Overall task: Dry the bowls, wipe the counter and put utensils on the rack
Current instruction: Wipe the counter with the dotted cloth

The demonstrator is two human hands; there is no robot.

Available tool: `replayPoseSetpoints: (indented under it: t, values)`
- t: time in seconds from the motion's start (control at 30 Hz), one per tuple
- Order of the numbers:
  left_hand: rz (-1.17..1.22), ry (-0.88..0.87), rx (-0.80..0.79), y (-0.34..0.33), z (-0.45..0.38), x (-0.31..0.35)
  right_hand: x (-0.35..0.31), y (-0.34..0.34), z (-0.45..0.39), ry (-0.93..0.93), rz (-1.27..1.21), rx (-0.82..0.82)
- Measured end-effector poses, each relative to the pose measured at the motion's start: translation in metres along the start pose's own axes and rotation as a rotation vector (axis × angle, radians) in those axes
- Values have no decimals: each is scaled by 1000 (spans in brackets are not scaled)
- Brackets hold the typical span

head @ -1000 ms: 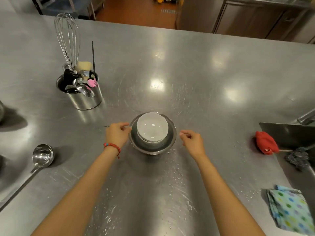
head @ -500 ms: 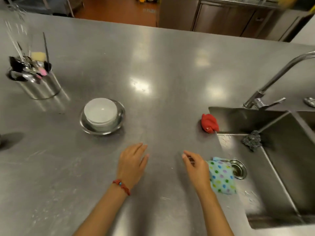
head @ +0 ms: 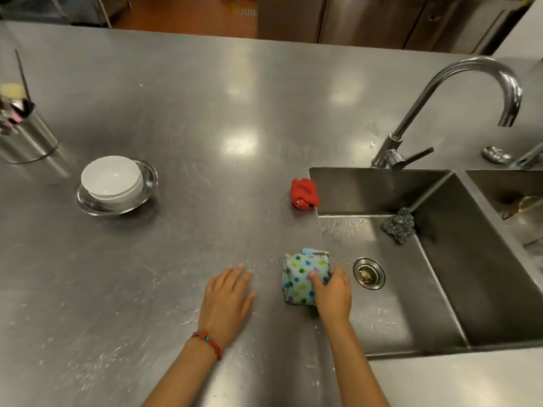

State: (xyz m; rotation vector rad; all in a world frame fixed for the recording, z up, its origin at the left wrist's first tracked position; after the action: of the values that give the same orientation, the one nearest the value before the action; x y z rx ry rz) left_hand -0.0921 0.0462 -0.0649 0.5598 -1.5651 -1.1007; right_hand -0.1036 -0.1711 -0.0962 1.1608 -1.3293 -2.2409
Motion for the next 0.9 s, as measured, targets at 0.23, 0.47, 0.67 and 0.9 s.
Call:
replayPoseSetpoints:
  t: [0.23,0.47,0.67,0.9]
  values:
    - [3,69,-13,8,17,-10,0,1,3,-120,-304,-95]
    - [32,155,37,34,50,-55,-50,-21,71,-20,-560,-260]
    - [29,235,46,62,95,-118,-82,-76,136,-4,-584,-386]
    - [-13,214,2,70,125,-164,-88,-98,177,344,197,132]
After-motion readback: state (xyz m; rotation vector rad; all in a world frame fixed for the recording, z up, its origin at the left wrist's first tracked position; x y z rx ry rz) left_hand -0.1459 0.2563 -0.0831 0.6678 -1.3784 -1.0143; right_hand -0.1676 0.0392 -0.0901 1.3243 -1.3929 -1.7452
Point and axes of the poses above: each hand's wrist, its own z-axis away from the middle knuckle, its own y-axis out of the back of the hand, x = y × z, the point moved 4 cm from there along -z, towards the middle knuckle, and after that the axes turned 12 degrees about z, right-handed, at the moved point
